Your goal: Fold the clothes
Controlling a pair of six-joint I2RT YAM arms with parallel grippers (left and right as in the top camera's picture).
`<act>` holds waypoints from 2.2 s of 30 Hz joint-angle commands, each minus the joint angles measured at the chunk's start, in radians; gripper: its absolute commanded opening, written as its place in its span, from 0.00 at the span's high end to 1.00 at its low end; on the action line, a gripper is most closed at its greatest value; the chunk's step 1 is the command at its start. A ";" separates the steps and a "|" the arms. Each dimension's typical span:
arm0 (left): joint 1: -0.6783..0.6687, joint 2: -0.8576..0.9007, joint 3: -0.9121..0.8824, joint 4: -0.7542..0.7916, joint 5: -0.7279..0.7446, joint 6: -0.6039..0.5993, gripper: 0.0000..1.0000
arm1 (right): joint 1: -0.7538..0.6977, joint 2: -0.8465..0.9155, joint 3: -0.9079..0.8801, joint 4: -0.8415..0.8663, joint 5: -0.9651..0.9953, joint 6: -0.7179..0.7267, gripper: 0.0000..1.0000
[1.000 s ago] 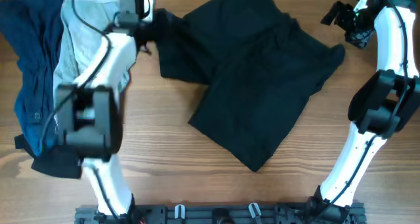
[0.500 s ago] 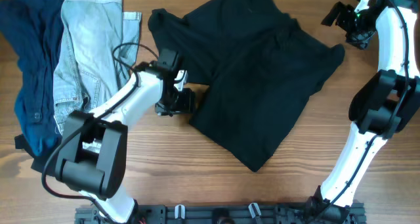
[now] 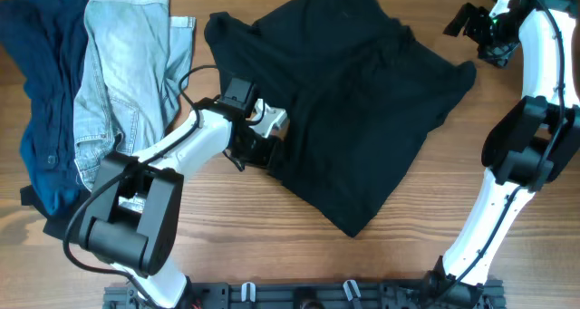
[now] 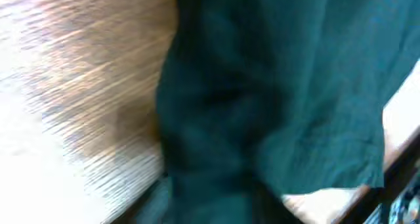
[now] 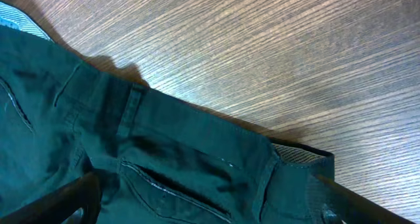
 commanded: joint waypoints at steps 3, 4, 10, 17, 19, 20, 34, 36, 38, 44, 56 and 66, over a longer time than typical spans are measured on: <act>-0.051 0.001 -0.008 -0.003 0.042 0.031 0.96 | 0.003 -0.021 0.025 0.000 -0.017 -0.017 0.00; -0.057 0.001 -0.008 -0.003 0.008 0.029 0.96 | 0.003 -0.021 0.025 -0.002 -0.017 -0.018 0.00; 0.061 0.001 -0.008 0.019 -0.265 -0.177 0.96 | 0.003 -0.021 0.025 -0.006 -0.017 -0.024 0.00; 0.126 0.001 0.005 0.016 0.155 0.078 0.16 | 0.003 -0.021 0.025 -0.004 -0.017 -0.024 0.00; 0.126 0.001 0.005 0.011 0.179 0.117 0.11 | 0.003 -0.021 0.025 -0.005 -0.017 -0.024 0.00; 0.124 0.001 0.004 0.011 0.179 0.137 0.09 | 0.003 -0.021 0.025 -0.004 -0.017 -0.024 0.00; 0.048 0.037 -0.016 0.032 -0.350 -0.055 0.96 | 0.008 -0.021 0.025 -0.009 -0.017 -0.024 0.00; 0.095 0.037 -0.016 0.076 -0.431 -0.054 0.96 | 0.008 -0.021 0.025 -0.009 -0.017 -0.024 0.01; 0.152 0.037 -0.016 0.135 -0.515 -0.053 0.96 | 0.008 -0.021 0.025 -0.009 -0.017 -0.024 0.00; 0.317 0.037 -0.007 0.282 -0.697 -0.053 0.00 | 0.008 -0.021 0.025 -0.019 -0.017 -0.023 0.01; 0.225 -0.216 0.269 -0.399 -0.202 -0.421 0.00 | 0.029 -0.309 0.016 -0.425 0.234 0.145 0.14; -0.240 -0.214 -0.054 -0.211 -0.459 -0.764 0.03 | 0.125 -0.309 -0.159 -0.361 0.174 0.138 0.18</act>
